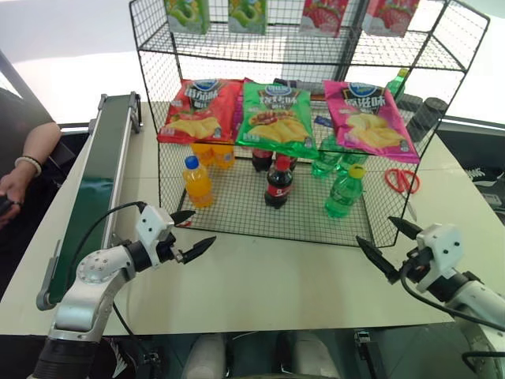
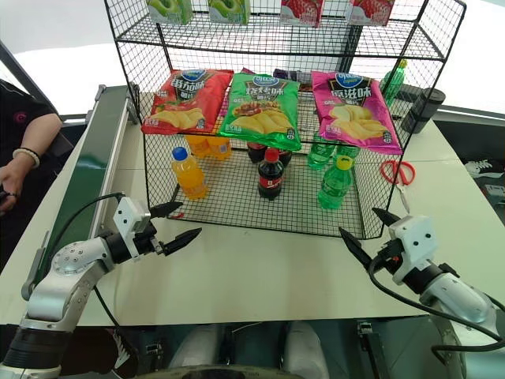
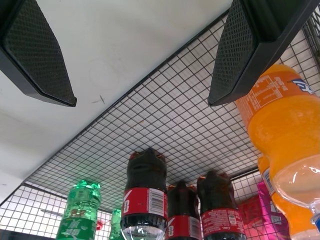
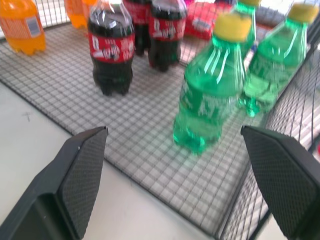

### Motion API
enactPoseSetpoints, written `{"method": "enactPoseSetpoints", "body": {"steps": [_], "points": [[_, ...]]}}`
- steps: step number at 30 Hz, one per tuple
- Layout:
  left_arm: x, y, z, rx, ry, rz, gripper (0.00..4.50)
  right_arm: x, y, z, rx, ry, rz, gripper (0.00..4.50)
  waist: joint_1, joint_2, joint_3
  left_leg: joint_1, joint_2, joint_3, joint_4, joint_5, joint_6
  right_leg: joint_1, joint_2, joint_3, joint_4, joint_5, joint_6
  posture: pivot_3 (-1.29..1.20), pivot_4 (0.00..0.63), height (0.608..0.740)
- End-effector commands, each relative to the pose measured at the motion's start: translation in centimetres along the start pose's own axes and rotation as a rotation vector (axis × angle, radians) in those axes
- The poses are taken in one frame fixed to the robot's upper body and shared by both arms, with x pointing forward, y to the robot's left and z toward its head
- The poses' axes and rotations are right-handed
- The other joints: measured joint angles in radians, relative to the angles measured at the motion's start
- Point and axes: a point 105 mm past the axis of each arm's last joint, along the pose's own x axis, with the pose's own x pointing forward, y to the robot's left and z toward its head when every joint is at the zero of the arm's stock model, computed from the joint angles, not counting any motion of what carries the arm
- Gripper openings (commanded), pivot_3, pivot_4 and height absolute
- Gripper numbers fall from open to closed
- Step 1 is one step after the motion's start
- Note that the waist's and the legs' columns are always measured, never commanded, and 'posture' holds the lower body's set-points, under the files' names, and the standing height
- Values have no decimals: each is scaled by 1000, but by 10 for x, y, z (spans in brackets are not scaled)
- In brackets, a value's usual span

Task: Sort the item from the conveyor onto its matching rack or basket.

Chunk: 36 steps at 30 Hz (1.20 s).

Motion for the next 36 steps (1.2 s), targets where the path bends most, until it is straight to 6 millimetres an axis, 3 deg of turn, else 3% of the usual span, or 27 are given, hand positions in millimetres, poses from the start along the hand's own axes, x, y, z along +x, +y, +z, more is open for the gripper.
{"method": "enactPoseSetpoints", "body": {"steps": [1,19,36], "points": [[-1,-4,9,24,-37,-31,4500,-4,-5,5,-27,-38,-25,4437,0,0,0,0,0,0,0,0,0,0,0,0,0,0,0,0,150,730],[3,0,9,41,-28,12,4500,-3,-8,1,-36,-49,-31,4437,0,0,0,0,0,0,0,0,0,0,0,0,0,0,0,0,150,730],[2,1,10,37,-24,42,4500,10,-7,11,-39,-65,6,4437,0,0,0,0,0,0,0,0,0,0,0,0,0,0,0,0,150,730]]}}
